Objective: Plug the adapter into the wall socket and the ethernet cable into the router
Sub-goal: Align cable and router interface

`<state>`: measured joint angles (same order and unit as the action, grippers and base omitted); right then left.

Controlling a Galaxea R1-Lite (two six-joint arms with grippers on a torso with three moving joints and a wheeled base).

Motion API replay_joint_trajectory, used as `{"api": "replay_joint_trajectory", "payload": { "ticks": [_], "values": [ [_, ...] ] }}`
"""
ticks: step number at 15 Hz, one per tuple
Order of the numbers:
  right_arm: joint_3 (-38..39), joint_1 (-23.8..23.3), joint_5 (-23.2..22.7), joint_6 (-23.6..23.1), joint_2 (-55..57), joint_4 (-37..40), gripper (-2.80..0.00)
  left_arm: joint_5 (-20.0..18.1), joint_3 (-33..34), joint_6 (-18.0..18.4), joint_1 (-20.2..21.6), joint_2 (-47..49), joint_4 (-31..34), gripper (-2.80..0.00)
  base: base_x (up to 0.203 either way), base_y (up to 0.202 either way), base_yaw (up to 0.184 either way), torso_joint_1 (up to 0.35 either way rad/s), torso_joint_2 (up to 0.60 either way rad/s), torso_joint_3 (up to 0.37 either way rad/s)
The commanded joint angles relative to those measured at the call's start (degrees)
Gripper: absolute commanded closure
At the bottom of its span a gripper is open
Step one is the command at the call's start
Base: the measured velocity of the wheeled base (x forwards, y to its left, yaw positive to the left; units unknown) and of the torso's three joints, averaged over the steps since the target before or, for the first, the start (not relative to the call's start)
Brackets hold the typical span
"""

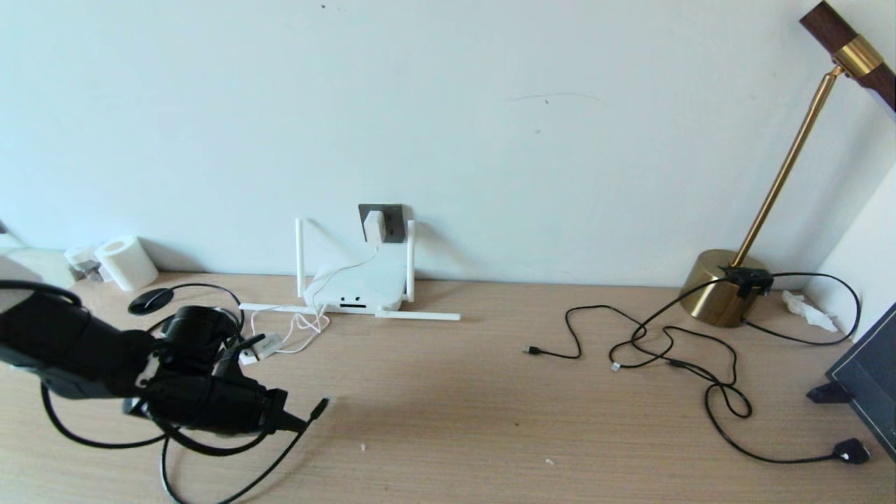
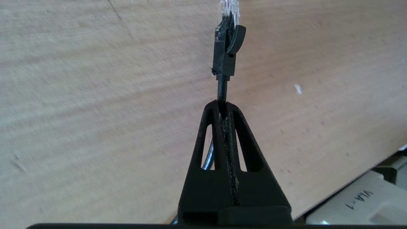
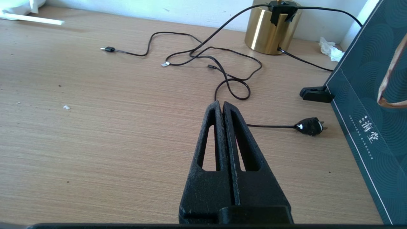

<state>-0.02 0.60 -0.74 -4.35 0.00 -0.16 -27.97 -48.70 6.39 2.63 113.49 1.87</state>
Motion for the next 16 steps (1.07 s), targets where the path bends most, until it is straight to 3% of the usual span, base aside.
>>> {"api": "replay_joint_trajectory", "payload": {
  "ticks": [1,8,9,13,16],
  "values": [
    [0.0,0.0,0.0,0.0,0.0,0.0,0.0,-0.1,0.2,0.0,0.0,2.9,-1.8,0.0,0.0,0.0,0.0,0.0,0.0,0.0],
    [0.0,0.0,0.0,-0.1,0.0,0.0,0.0,-0.1,0.2,-0.6,-0.1,3.4,-2.1,-0.08,0.0,0.0,0.0,0.0,0.0,0.0],
    [0.0,0.0,0.0,0.0,0.0,0.0,0.0,-0.2,0.2,-0.6,-0.1,3.4,-2.1,-2.8,0.0,0.0,0.0,0.0,0.0,0.0],
    [0.0,0.0,0.0,0.0,0.0,0.0,0.0,-0.2,0.8,-0.7,-0.1,2.7,-2.8,-2.8,0.0,0.0,0.0,0.0,0.0,0.0],
    [0.0,0.0,0.0,0.0,0.0,0.0,0.0,0.1,2.3,-0.3,-0.2,-0.7,-6.8,-2.8,0.0,0.0,0.0,0.0,0.0,0.0]
  ]
}}
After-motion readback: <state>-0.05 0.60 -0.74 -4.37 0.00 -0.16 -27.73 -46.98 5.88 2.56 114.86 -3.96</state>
